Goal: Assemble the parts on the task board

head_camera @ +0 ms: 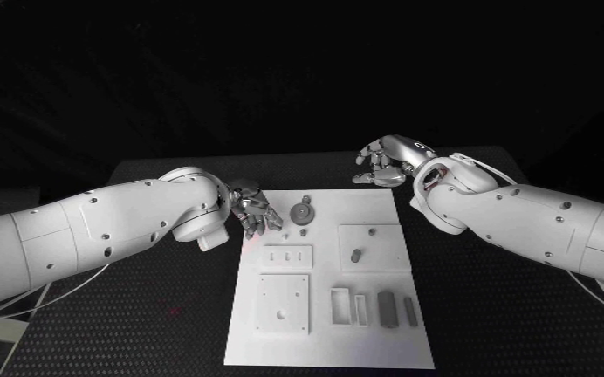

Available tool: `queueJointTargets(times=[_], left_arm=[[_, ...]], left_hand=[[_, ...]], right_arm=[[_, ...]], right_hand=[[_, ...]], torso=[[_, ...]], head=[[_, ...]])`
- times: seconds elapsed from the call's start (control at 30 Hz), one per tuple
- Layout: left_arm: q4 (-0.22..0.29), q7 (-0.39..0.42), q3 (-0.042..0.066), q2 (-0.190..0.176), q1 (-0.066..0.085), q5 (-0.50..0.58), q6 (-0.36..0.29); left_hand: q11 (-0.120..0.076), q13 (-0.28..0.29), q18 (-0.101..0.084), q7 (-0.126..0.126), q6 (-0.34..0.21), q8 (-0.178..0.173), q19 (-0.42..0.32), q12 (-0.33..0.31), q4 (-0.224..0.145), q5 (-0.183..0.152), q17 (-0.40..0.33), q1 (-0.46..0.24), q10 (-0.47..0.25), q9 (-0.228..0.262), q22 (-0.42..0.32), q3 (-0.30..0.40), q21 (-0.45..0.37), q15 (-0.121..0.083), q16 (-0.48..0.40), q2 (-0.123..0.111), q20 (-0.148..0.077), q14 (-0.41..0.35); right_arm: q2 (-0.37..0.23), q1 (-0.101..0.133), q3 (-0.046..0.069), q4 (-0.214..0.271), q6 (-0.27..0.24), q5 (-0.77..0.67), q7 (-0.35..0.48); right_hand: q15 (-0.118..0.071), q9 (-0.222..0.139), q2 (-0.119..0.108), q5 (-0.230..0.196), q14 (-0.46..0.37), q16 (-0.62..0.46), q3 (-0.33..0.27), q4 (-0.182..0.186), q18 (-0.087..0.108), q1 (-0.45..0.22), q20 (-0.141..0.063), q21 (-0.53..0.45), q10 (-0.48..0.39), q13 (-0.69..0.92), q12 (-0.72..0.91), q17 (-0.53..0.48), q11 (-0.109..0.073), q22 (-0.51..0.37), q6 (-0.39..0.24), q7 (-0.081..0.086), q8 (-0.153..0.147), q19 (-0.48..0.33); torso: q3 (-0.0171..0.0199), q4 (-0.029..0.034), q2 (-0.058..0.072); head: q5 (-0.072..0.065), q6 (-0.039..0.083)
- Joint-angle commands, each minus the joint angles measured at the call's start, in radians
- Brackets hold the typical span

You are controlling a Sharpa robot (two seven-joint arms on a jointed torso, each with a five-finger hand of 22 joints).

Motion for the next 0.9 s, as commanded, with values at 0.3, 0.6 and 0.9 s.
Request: queueJointTargets(times=[0.3,0.6,0.9], left_arm=[[0.061,-0.093,-0.012,-0.017,-0.008,-0.04,0.058],[0.074,-0.124,-0.016,-0.007,-0.018,-0.055,0.037],[0.083,-0.135,-0.019,0.008,-0.03,-0.061,0.016]], left_hand=[[-0.013,0.018,0.02,-0.035,0.041,0.009,0.01,0.025,-0.004,0.004,0.007,-0.008,0.008,0.022,0.022,-0.003,0.019,-0.013,0.03,0.004,-0.01,0.012],[-0.022,0.055,0.021,-0.042,0.044,0.018,0.016,0.073,-0.001,0.004,0.01,-0.022,0.004,0.067,0.067,-0.004,0.044,-0.023,0.084,0.014,-0.02,0.011],[-0.026,0.081,0.021,-0.045,0.04,0.019,0.017,0.109,-0.001,0.004,0.006,-0.027,-0.006,0.101,0.098,0.0,0.058,-0.029,0.122,0.016,-0.026,0.005]], right_arm=[[0.0,0.0,0.008,-0.015,-0.009,0.061,0.037],[0.002,0.0,0.01,-0.016,-0.002,0.061,0.038],[0.003,0.0,0.01,-0.014,0.004,0.062,0.037]], right_hand=[[-0.003,0.001,0.019,0.003,0.001,0.002,-0.01,-0.006,0.016,0.001,0.0,0.001,0.001,-0.003,0.007,0.0,-0.001,0.015,-0.026,0.031,0.005,-0.003],[-0.003,0.0,0.022,0.003,0.001,0.002,-0.013,-0.01,0.016,0.001,0.001,0.0,0.0,-0.004,0.007,0.0,-0.001,0.015,-0.026,0.031,0.005,-0.004],[-0.003,0.0,0.023,0.003,0.001,0.002,-0.014,-0.011,0.016,0.0,0.001,0.0,0.0,-0.005,0.007,0.0,-0.001,0.015,-0.027,0.031,0.005,-0.004]], torso=[[-0.0007,0.0017,0.0],[-0.0002,0.0003,0.0],[-0.0002,-0.0003,0.001]], head=[[-0.003,-0.005],[-0.002,-0.011],[-0.005,-0.012]])
